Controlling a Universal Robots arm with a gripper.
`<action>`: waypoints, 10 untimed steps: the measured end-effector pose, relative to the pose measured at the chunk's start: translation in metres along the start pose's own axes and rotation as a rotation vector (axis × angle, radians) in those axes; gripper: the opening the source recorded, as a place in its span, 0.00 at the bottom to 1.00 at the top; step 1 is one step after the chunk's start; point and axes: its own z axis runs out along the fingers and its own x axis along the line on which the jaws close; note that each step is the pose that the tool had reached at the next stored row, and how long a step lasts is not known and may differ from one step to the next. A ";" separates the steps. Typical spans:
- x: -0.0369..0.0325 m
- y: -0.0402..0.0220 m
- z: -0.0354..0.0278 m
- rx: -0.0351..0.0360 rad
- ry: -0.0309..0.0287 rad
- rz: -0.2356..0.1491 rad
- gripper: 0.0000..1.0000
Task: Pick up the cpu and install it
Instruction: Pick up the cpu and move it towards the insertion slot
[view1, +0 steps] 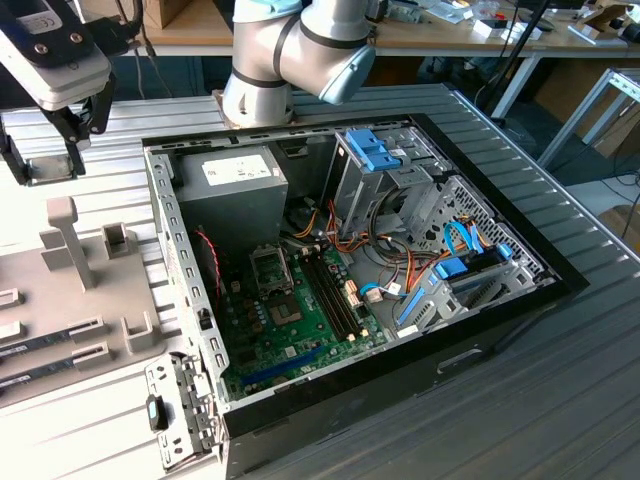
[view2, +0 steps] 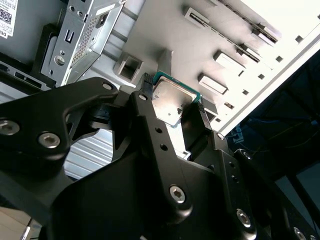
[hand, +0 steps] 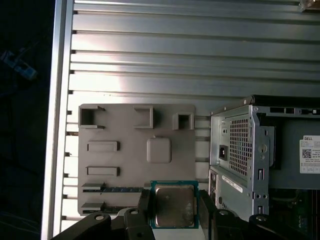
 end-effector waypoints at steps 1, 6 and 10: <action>-0.0006 0.0000 0.0001 0.0000 -0.0001 0.000 0.47; -0.0037 -0.0001 0.0006 0.0000 -0.0001 0.000 0.47; -0.0072 -0.0003 0.0011 0.0000 -0.0001 0.000 0.47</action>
